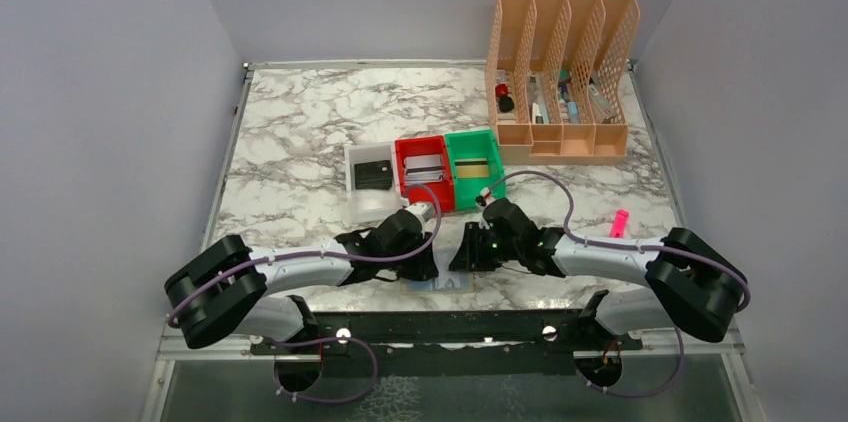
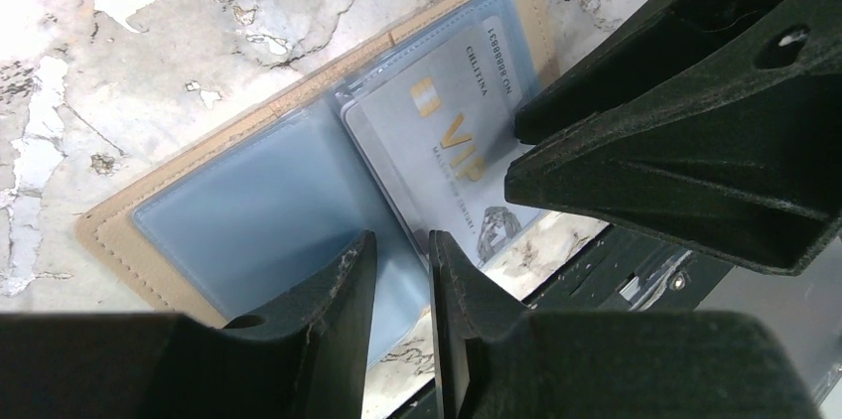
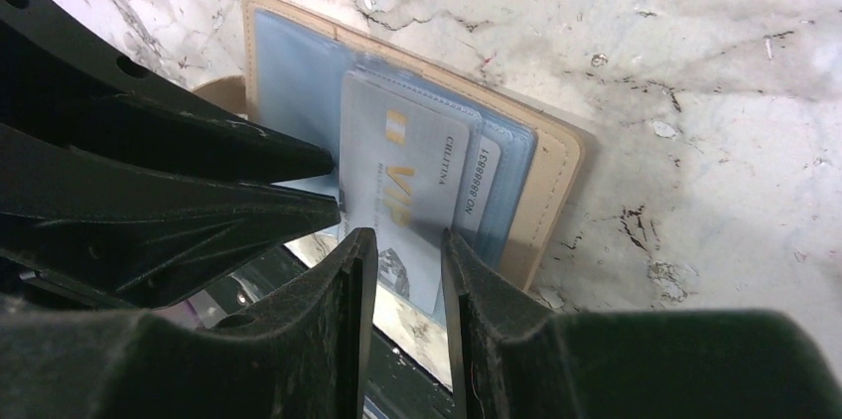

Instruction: Take the credit cards out of the card holder

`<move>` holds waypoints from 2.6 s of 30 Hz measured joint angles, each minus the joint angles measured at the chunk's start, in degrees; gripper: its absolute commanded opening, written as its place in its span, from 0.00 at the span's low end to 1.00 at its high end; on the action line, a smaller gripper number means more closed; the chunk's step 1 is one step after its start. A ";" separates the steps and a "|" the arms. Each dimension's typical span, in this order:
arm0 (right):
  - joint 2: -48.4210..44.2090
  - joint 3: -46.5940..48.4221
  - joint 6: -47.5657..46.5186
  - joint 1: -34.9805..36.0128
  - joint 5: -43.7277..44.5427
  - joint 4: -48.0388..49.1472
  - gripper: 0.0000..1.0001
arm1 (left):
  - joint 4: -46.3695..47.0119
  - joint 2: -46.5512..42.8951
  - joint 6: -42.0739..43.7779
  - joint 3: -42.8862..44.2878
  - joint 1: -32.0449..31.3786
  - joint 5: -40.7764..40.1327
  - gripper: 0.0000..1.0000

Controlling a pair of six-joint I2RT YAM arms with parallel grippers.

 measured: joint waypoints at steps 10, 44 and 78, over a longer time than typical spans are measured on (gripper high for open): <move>0.85 0.00 0.26 0.00 -0.02 1.22 0.31 | 4.59 -1.73 -3.69 -3.23 0.00 -0.63 0.31; 3.17 0.72 1.62 0.00 1.14 1.97 0.16 | 6.38 -12.83 -10.45 -10.69 0.00 -6.93 0.00; 5.55 2.54 -4.11 0.07 -8.11 4.11 0.34 | 5.20 -15.43 -9.79 -11.19 0.00 -7.74 0.00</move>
